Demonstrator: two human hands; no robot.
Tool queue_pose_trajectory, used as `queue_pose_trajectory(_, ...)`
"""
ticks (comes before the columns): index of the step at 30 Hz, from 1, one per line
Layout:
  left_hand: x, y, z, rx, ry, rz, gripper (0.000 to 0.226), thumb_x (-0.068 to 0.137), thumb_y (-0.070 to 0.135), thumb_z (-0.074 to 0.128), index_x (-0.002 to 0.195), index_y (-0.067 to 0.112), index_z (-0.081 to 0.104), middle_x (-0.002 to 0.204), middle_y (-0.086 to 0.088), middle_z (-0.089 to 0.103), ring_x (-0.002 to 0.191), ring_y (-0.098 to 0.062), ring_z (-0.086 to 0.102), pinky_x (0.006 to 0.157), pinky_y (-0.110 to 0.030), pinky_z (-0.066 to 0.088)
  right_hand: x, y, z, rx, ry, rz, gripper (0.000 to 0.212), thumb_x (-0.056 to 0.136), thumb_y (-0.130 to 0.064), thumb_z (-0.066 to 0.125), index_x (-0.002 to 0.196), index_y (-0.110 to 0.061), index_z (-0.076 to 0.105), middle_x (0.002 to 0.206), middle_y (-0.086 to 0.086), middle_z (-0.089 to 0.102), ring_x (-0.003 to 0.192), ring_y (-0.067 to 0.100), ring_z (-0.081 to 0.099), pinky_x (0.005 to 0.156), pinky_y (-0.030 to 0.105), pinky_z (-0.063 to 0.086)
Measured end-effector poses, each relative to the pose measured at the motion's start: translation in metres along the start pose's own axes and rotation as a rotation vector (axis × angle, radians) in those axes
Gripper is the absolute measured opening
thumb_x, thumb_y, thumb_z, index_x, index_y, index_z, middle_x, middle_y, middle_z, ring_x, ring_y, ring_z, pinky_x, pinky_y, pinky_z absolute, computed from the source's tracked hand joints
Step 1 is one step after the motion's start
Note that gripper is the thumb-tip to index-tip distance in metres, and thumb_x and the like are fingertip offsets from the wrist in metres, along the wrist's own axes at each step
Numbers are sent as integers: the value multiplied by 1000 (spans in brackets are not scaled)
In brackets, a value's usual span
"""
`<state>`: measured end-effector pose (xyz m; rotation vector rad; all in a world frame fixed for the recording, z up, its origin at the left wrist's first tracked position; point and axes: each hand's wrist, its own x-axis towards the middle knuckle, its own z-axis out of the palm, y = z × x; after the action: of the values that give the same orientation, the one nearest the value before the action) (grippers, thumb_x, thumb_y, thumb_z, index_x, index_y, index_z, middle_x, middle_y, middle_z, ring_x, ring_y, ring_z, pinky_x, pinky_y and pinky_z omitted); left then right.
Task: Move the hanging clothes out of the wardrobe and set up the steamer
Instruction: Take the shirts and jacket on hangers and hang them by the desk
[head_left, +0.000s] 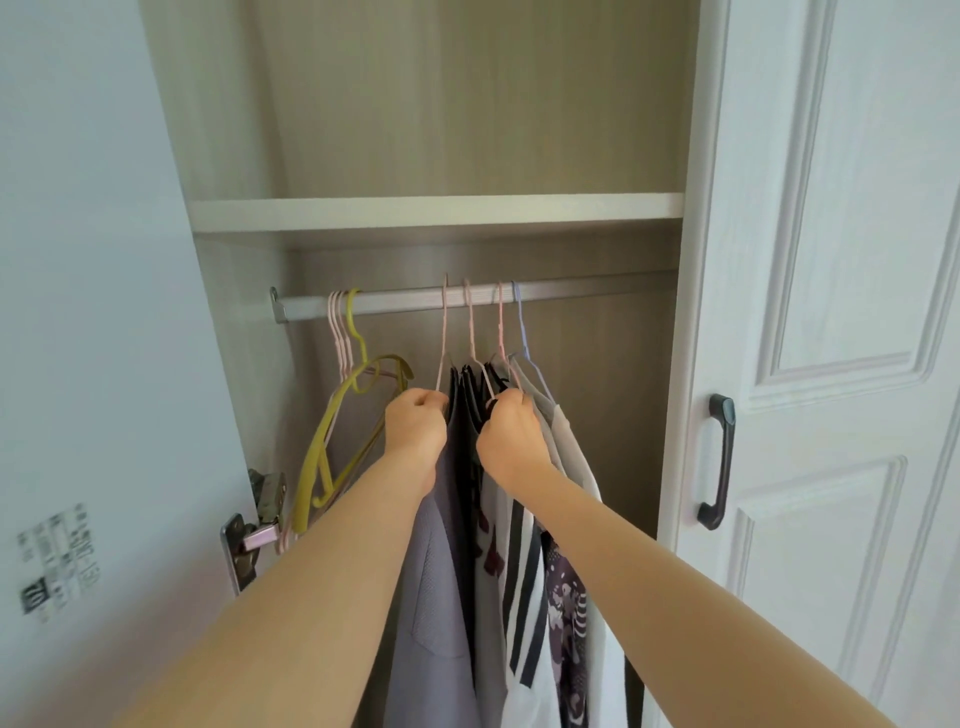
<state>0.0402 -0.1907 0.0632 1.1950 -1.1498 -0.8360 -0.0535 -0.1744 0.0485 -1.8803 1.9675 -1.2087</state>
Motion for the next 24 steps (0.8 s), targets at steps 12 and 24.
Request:
queue_pose_trajectory(12,-32,27,-4,-35,10,31,23,98,10,42,107,10,63,94,-2,57,84,-14,50,67,-24,37,-20,-7,-22,122,78,-32,21,92,2,41,111,0,47,115,18,49,101,28,49,89,40,46)
queue_pose_trajectory(24,-115,23,-31,-291,77,-106,19,94,7,48,104,6,63,74,4,53,62,-5,47,55,-16,38,-108,-11,-46,354,28,50,9,91,-4,42,95,-9,48,79,3,46,57,4,38,44,10,31)
